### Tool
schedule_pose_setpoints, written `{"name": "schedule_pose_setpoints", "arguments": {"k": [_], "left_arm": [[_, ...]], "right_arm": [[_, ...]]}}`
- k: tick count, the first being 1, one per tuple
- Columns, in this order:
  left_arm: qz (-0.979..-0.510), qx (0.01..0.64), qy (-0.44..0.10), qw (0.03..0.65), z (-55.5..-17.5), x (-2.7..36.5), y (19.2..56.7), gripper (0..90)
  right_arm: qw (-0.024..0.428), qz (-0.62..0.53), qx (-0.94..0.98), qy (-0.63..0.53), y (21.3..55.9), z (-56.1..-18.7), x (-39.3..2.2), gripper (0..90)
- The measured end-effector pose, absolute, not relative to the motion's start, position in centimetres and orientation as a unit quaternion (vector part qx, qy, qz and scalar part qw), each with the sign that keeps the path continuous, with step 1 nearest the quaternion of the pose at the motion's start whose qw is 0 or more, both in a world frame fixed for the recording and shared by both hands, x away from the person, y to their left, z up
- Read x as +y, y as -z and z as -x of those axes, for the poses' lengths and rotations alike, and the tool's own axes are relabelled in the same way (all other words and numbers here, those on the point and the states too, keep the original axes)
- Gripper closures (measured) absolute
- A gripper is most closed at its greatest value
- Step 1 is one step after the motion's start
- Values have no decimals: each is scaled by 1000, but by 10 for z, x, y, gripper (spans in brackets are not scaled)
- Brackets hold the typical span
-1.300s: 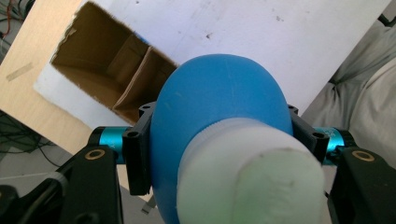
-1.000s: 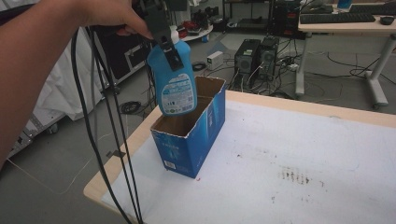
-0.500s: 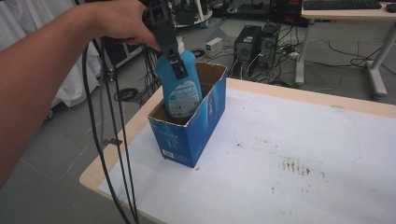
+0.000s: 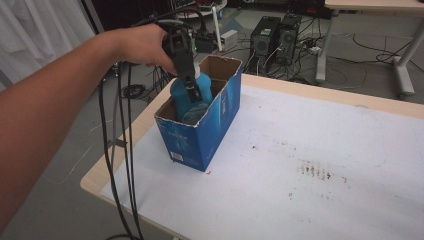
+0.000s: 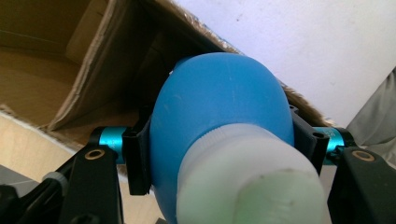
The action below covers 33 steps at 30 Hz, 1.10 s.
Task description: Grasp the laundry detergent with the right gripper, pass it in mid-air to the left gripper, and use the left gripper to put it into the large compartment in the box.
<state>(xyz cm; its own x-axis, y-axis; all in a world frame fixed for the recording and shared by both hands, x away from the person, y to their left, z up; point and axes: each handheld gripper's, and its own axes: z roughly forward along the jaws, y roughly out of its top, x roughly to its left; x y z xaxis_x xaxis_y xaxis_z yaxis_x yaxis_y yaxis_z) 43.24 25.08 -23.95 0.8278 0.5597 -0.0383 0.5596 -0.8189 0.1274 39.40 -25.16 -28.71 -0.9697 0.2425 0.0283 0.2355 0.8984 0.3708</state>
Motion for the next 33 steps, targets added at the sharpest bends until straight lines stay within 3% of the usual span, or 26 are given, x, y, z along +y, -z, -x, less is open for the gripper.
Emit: {"name": "schedule_pose_setpoints", "arguments": {"k": [19,33], "left_arm": [[-955,293,15,51,-434,254,277,379],[-950,305,11,67,-437,255,279,377]], "right_arm": [[5,-128,974,-189,294,-395,-253,17],[5,-121,974,-189,295,-394,-252,17]]}}
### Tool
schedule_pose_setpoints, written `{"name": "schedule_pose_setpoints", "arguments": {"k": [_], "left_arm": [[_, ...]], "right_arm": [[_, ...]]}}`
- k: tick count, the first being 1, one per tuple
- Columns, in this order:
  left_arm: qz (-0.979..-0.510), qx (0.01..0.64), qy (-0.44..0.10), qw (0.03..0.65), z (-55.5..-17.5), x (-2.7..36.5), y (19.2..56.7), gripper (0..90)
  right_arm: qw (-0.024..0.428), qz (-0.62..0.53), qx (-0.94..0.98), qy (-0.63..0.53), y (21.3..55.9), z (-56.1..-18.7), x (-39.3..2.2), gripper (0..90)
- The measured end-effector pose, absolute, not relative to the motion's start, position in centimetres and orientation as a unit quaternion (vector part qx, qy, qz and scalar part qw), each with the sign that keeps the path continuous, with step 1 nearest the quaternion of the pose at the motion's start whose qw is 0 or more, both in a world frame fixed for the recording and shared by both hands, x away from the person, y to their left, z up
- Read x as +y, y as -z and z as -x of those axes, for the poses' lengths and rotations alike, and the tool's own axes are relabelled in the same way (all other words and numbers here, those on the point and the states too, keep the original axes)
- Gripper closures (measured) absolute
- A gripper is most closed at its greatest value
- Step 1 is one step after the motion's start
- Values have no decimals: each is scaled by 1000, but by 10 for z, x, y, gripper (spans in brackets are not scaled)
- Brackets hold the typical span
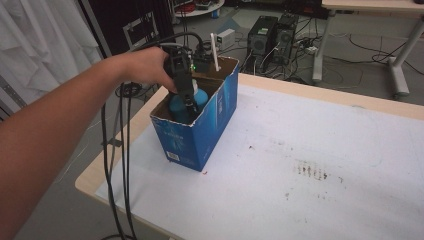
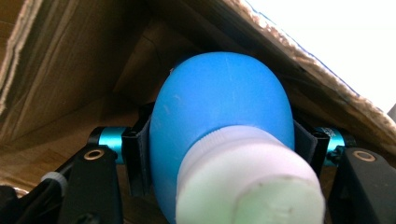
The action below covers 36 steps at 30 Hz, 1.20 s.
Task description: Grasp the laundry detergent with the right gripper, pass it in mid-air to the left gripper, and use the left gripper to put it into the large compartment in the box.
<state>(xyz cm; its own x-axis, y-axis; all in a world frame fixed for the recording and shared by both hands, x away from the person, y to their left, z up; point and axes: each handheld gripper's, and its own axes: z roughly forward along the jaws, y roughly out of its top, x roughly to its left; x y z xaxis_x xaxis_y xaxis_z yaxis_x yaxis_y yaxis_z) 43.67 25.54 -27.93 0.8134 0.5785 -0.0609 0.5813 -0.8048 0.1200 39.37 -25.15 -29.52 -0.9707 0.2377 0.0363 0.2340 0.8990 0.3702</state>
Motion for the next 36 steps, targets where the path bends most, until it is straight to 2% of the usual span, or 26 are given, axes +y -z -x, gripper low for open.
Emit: {"name": "schedule_pose_setpoints", "arguments": {"k": [13,16,20,22,24,31,36], "left_arm": [[-936,330,-22,122,-434,264,253,300],[-933,331,-32,137,-431,265,243,253],[-930,330,-44,155,-426,263,230,252],[-928,330,-53,165,-423,260,223,249],[-929,323,-64,169,-420,255,216,196],[-936,291,-90,176,-411,235,196,196],[-936,283,-87,192,-409,221,189,196]], "right_arm": [[8,-122,974,-191,294,-392,-251,17],[9,-123,974,-190,293,-390,-251,17],[12,-122,974,-192,292,-389,-251,17],[15,-122,973,-196,291,-389,-251,17],[15,-125,973,-196,290,-388,-251,17],[22,-127,971,-202,286,-386,-253,17],[26,-127,970,-205,284,-384,-253,17]]}}
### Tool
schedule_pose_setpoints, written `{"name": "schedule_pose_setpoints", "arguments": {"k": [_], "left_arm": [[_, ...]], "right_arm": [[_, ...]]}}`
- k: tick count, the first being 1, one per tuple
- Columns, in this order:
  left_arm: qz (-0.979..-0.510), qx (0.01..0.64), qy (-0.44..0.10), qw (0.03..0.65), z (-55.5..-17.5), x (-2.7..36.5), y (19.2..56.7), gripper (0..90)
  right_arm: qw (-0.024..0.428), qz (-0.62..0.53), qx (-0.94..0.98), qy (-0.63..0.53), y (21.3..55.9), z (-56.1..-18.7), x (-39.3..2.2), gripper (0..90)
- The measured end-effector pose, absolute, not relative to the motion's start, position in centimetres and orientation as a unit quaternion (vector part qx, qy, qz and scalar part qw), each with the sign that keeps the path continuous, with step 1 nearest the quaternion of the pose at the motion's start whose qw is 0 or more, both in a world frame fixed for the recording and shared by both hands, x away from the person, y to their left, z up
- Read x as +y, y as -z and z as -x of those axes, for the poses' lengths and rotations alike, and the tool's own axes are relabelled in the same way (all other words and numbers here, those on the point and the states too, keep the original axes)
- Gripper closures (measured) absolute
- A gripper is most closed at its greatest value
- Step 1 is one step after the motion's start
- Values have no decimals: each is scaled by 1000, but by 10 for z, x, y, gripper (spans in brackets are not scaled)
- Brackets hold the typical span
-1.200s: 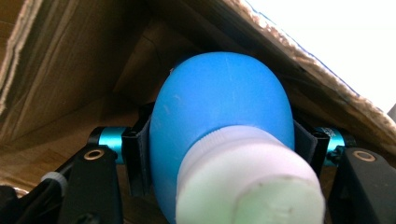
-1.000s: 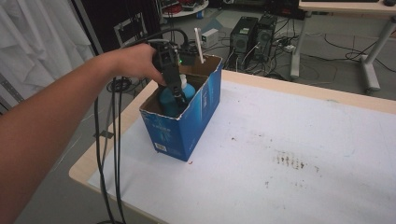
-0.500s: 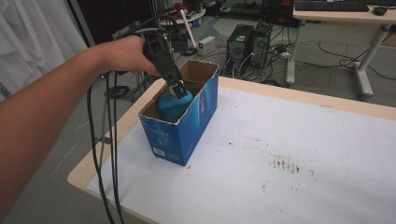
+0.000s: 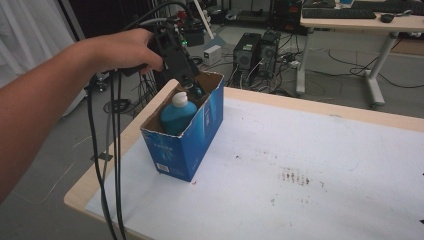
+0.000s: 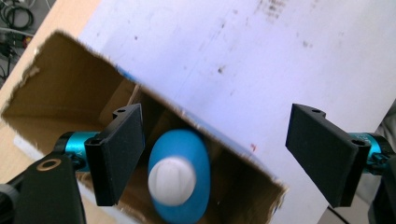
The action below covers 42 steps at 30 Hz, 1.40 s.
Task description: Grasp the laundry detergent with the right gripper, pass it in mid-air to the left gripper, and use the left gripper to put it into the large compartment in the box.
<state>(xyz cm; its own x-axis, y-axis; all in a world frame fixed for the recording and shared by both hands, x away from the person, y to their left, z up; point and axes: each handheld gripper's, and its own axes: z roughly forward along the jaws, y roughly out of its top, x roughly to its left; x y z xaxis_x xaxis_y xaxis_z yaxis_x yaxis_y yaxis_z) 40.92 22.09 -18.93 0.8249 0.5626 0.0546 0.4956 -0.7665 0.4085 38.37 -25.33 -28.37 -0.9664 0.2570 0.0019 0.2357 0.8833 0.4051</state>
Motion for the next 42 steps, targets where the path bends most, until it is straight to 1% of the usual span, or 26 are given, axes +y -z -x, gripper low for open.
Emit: {"name": "schedule_pose_setpoints", "arguments": {"k": [5,6,7,10,12,15,18,26,34,42], "left_arm": [[-947,241,-73,200,-408,206,190,195],[-949,238,-72,197,-408,202,191,159],[-950,234,-68,197,-409,199,192,101],[-955,209,-69,201,-409,189,193,88],[-957,196,-62,205,-410,182,192,15],[-961,173,-70,204,-410,173,192,16],[-963,169,-73,196,-411,167,192,16],[-969,145,-77,184,-410,134,195,16],[-976,122,-66,170,-410,101,203,16],[-979,119,-56,156,-416,77,216,16]], "right_arm": [[28,-129,969,-209,283,-383,-255,17],[29,-129,969,-210,283,-383,-256,17],[29,-131,969,-209,282,-383,-256,17],[29,-133,968,-210,282,-383,-258,17],[30,-133,968,-210,282,-383,-258,17],[30,-136,968,-209,282,-383,-259,17],[30,-135,967,-212,281,-382,-260,17],[31,-139,967,-212,281,-382,-261,17],[30,-135,968,-212,282,-383,-257,17],[25,-134,969,-208,283,-384,-254,17]]}}
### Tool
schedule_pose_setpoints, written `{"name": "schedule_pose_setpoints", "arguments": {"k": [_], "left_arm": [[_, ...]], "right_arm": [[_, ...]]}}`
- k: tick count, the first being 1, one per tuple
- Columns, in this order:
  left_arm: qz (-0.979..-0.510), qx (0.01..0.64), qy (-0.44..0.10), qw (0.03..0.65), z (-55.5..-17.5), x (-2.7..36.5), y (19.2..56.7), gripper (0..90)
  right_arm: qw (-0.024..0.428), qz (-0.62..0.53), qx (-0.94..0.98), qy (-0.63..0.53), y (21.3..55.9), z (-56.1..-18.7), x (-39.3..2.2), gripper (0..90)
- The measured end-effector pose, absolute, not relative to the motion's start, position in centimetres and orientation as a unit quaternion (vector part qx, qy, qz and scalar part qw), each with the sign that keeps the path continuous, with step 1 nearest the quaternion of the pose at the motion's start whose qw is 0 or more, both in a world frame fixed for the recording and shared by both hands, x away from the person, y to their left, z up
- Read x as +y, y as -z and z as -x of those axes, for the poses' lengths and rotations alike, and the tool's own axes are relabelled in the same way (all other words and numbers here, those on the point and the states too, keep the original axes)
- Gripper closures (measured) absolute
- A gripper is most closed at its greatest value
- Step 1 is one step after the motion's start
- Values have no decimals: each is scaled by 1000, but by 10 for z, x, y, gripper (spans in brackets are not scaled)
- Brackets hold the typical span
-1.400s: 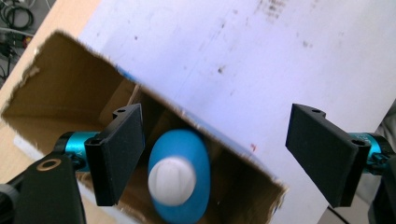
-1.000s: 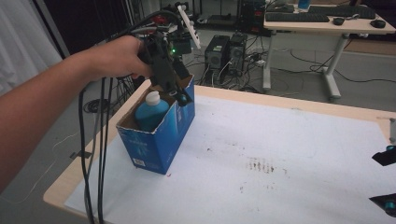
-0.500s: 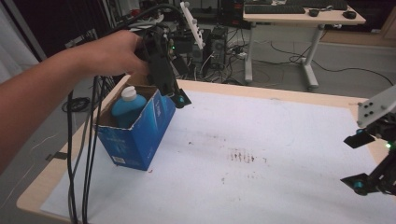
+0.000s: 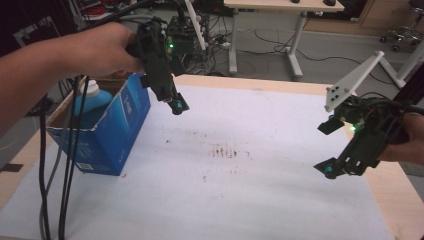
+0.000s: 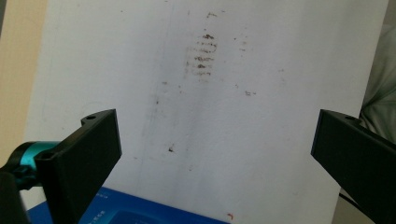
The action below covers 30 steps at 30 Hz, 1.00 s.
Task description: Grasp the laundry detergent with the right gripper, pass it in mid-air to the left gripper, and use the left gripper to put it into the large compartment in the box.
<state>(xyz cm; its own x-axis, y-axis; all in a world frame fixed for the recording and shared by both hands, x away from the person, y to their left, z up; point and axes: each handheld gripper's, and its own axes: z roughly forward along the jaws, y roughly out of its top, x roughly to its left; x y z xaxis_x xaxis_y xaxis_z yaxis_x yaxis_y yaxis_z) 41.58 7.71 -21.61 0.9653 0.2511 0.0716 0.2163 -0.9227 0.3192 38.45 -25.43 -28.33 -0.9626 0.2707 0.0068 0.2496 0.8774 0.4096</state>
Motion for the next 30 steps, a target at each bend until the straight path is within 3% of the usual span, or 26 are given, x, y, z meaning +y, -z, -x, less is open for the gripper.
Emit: {"name": "schedule_pose_setpoints", "arguments": {"k": [30], "left_arm": [[-983,117,-5,142,-421,47,269,17]], "right_arm": [[9,-130,970,-205,295,-389,-249,16]]}}
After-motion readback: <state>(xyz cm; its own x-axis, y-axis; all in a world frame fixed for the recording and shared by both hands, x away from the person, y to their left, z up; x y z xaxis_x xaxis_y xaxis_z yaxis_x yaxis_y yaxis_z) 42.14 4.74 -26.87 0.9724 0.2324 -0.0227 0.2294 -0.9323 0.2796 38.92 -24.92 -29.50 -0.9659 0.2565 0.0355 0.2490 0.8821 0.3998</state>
